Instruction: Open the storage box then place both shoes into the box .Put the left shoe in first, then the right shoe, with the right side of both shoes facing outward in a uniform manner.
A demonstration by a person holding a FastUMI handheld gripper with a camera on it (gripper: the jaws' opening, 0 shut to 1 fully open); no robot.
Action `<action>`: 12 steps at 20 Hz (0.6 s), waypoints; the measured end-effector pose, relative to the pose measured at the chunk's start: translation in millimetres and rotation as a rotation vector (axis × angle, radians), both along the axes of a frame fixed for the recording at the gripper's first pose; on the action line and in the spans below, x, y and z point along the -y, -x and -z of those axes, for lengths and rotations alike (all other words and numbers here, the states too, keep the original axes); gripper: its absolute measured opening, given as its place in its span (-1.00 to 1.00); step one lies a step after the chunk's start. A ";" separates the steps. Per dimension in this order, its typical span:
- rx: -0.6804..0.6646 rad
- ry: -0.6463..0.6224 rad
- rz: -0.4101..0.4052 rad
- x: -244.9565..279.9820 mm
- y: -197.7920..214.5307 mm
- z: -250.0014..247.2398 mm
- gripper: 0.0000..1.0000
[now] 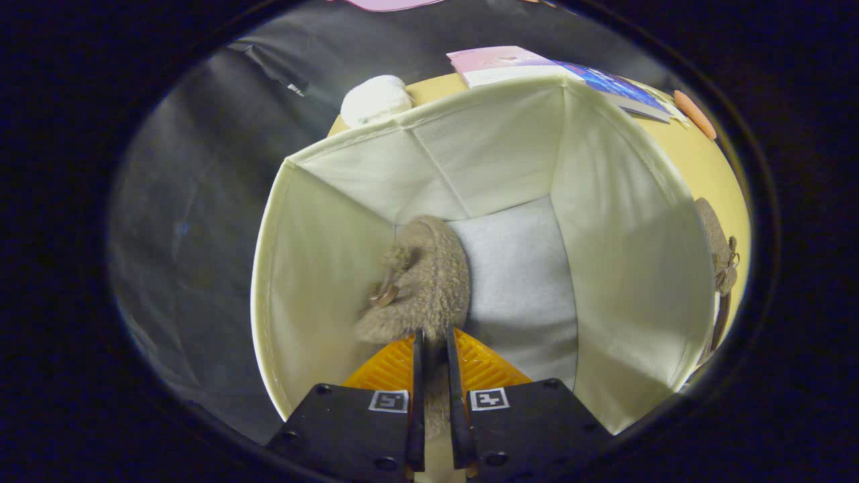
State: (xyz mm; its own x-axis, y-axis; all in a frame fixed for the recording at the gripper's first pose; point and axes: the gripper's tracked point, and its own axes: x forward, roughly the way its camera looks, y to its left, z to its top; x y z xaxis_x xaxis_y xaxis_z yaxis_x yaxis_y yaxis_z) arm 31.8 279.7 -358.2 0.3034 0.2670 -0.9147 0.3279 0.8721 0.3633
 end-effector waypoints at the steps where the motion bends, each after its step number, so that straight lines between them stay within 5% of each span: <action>1: 0.007 -0.005 -0.008 0.0 0.5 -3.8 -0.63; 12: 0.106 -0.096 0.038 28.0 -17.9 -51.9 -0.43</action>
